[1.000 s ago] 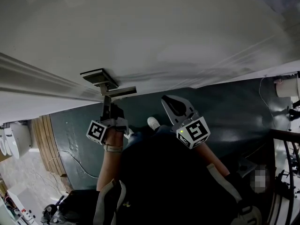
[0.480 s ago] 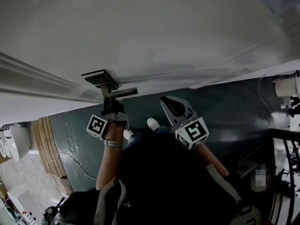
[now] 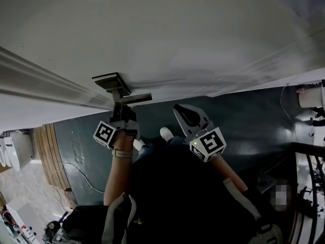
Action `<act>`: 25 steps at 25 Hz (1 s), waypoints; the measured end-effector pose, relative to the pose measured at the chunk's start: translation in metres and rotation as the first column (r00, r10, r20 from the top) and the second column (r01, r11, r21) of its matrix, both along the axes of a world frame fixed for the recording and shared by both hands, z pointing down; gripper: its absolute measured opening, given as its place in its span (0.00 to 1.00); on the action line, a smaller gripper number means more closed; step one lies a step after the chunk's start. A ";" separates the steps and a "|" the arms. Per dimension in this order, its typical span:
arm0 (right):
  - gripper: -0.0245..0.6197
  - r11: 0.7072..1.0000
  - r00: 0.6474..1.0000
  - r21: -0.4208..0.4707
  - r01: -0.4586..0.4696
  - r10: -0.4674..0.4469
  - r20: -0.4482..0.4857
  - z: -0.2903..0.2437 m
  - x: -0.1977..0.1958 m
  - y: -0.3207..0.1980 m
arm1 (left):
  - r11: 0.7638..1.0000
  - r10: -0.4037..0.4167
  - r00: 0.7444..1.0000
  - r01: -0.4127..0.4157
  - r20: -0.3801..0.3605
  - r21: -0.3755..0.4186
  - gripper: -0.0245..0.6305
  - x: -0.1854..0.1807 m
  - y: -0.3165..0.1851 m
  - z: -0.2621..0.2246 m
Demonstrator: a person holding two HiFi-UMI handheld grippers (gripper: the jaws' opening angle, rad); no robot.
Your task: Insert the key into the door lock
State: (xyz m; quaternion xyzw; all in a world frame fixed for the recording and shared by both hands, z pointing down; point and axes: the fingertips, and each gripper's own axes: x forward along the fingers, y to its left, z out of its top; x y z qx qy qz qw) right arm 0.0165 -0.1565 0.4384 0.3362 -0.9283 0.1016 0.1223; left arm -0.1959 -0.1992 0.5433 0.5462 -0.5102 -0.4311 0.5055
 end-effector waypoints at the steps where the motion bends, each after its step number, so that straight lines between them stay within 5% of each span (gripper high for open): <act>1: 0.08 1.000 1.000 0.000 0.005 -0.005 -0.001 0.001 -0.001 0.000 | 1.000 0.002 1.000 -0.002 -0.006 -0.001 0.08 0.000 0.000 0.000; 17: 0.08 0.989 0.988 -0.006 0.151 -0.151 0.013 0.001 -0.040 0.011 | 1.000 0.024 0.999 -0.025 -0.028 -0.012 0.08 -0.002 0.037 -0.002; 25: 0.08 0.962 0.962 -0.001 0.271 -0.271 0.027 0.003 -0.074 0.022 | 1.000 0.014 0.993 -0.013 0.119 -0.011 0.05 -0.028 0.075 -0.017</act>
